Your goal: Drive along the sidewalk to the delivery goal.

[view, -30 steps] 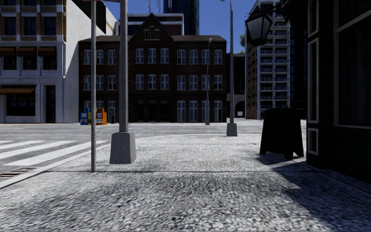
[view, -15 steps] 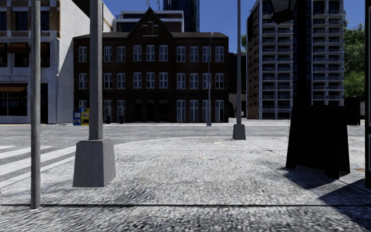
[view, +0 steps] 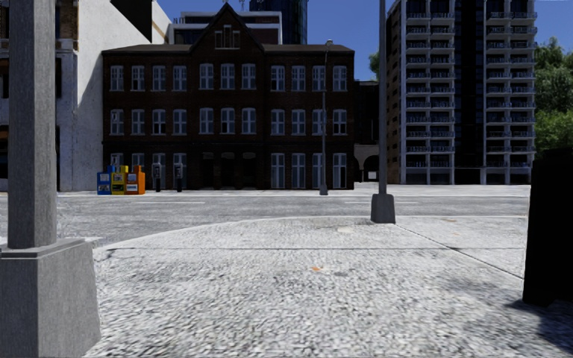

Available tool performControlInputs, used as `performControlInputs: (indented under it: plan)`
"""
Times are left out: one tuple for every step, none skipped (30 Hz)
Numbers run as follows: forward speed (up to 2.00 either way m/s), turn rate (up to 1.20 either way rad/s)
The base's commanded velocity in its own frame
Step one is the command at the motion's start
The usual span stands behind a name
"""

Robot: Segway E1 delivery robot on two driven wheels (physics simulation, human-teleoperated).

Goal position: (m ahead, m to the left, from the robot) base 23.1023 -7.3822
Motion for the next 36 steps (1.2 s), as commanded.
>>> performControlInputs:
  plan:
    - [2.0, -0.29]
    - [2.0, -0.33]
    - [2.0, -0.35]
    - [2.0, -0.41]
    - [2.0, -0.41]
    - [2.0, -0.5]
    - [2.0, -0.54]
    - [2.0, -0.55]
    - [2.0, -0.57]
    - [2.0, -0.58]
    - [2.0, -0.58]
    - [2.0, -0.58]
    - [2.0, -0.59]
    - [2.0, -0.59]
    - [2.0, -0.65]
    - [2.0, -0.69]
    - [2.0, -0.69]
    - [2.0, -0.7]
    - [2.0, -0.71]
    - [2.0, -0.71]
    - [2.0, -0.71]
    - [2.0, -0.71]
    - [2.0, -0.71]
    - [2.0, -0.71]
    - [2.0, -0.71]
    - [2.0, -0.71]
    - [2.0, -0.71]
    - [2.0, -0.71]
    - [2.0, -0.71]
    - [2.0, -0.71]
    - [2.0, -0.71]
    - [2.0, -0.71]
    - [2.0, -0.71]
    - [2.0, -0.71]
    - [2.0, -0.71]
    - [2.0, -0.71]
